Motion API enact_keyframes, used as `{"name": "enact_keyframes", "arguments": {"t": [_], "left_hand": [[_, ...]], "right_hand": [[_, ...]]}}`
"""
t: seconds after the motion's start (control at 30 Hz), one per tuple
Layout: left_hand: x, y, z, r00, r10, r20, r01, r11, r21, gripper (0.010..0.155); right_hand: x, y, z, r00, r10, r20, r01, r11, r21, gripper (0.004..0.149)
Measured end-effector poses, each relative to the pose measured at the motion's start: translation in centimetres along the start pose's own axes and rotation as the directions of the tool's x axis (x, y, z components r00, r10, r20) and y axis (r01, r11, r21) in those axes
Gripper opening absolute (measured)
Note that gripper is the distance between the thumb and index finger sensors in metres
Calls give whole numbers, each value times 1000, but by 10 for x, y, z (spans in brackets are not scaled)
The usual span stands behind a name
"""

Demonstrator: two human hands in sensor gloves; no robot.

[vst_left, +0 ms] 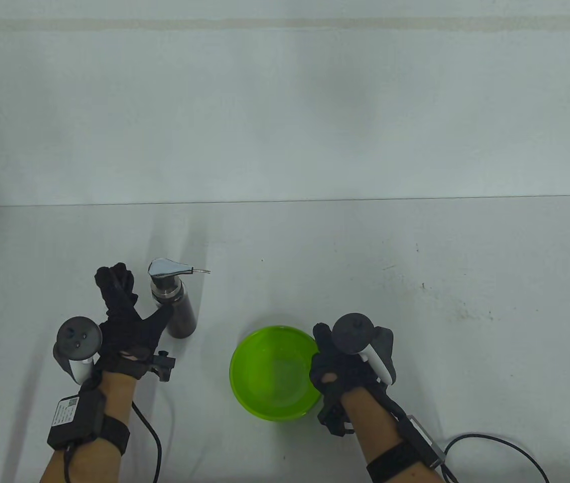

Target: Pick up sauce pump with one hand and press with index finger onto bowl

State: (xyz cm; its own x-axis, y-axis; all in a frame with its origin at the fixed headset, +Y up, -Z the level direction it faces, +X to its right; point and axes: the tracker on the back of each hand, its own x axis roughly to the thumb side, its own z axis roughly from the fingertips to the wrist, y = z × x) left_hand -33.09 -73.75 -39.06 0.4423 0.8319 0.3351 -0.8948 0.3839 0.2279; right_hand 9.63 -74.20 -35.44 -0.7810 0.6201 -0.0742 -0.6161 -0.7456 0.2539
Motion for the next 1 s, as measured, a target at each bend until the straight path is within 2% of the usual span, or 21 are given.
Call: {"name": "enact_keyframes", "arguments": {"t": [0.07,0.2,0.33,0.53,0.63,0.7,1.0], "left_hand": [[-2,-8,-6,998,-30,47,32,999,-37,126],[0,-13,-21,990,-30,136,36,999,-39,130],[-2,-18,-28,978,-26,209,34,999,-36,128],[-5,-29,-30,972,-81,218,87,996,-17,124],[-2,-31,-27,939,-186,289,171,982,75,124],[-1,-32,-26,930,-206,303,178,977,118,124],[18,-25,-20,902,-299,310,286,954,89,121]], "right_hand": [[1,0,0,1000,12,2,-12,1000,-3,61],[2,0,0,1000,19,5,-19,1000,-8,61],[2,-2,1,1000,13,10,-13,1000,-18,60],[4,-1,1,999,34,16,-33,999,-25,60],[3,-2,1,1000,26,12,-26,999,-24,60],[3,-2,0,1000,25,10,-25,999,-23,60],[2,-1,0,1000,18,1,-18,1000,-20,60]]}}
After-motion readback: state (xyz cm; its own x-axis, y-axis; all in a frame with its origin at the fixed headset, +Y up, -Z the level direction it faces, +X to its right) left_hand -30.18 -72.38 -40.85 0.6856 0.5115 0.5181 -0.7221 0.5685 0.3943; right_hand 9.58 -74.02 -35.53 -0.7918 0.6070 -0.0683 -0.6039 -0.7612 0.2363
